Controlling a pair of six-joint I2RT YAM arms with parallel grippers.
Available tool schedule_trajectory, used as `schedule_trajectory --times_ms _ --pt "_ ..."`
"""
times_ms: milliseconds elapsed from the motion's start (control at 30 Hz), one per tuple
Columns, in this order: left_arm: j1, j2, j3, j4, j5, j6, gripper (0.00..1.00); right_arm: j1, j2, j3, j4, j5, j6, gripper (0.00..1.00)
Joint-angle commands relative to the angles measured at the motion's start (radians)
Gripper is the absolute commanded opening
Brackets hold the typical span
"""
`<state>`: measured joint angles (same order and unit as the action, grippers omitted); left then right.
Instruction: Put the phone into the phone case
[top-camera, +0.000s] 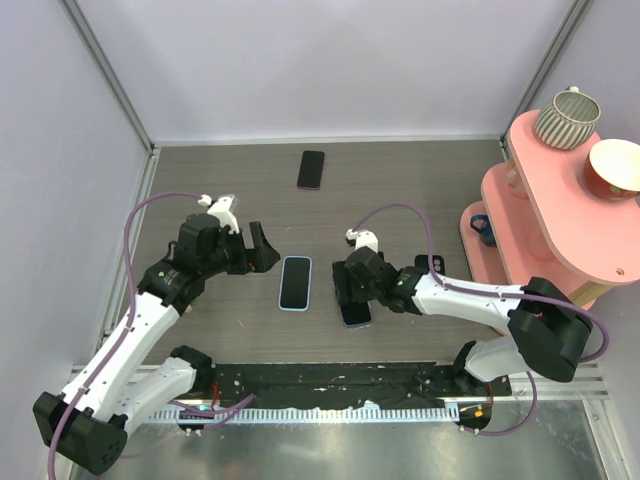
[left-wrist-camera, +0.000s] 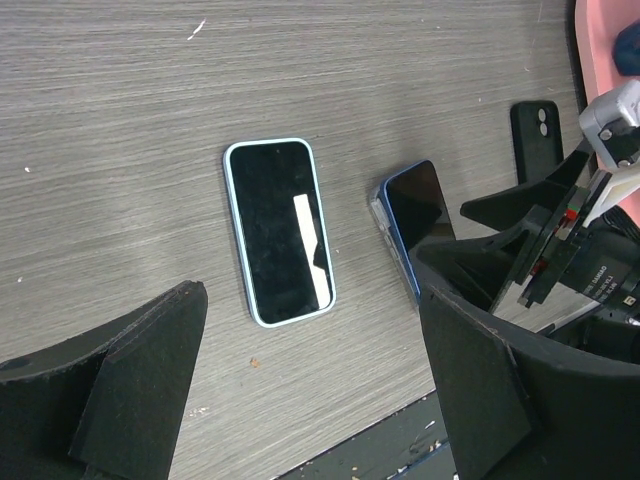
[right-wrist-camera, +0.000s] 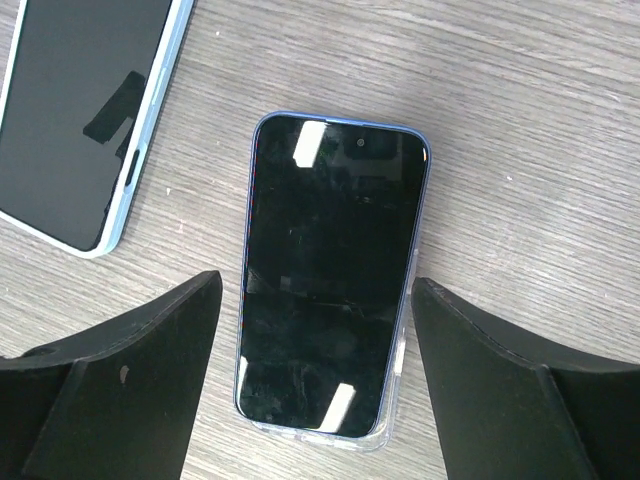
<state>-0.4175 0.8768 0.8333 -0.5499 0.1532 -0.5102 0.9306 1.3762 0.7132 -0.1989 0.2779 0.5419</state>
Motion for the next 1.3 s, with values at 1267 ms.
schedule_trajectory --times_ms 1267 --pt "-0.168 0.178 0.099 0.016 -0.041 -0.073 0.84 -0.076 -0.066 -0.034 -0.06 -0.255 -0.092 0.94"
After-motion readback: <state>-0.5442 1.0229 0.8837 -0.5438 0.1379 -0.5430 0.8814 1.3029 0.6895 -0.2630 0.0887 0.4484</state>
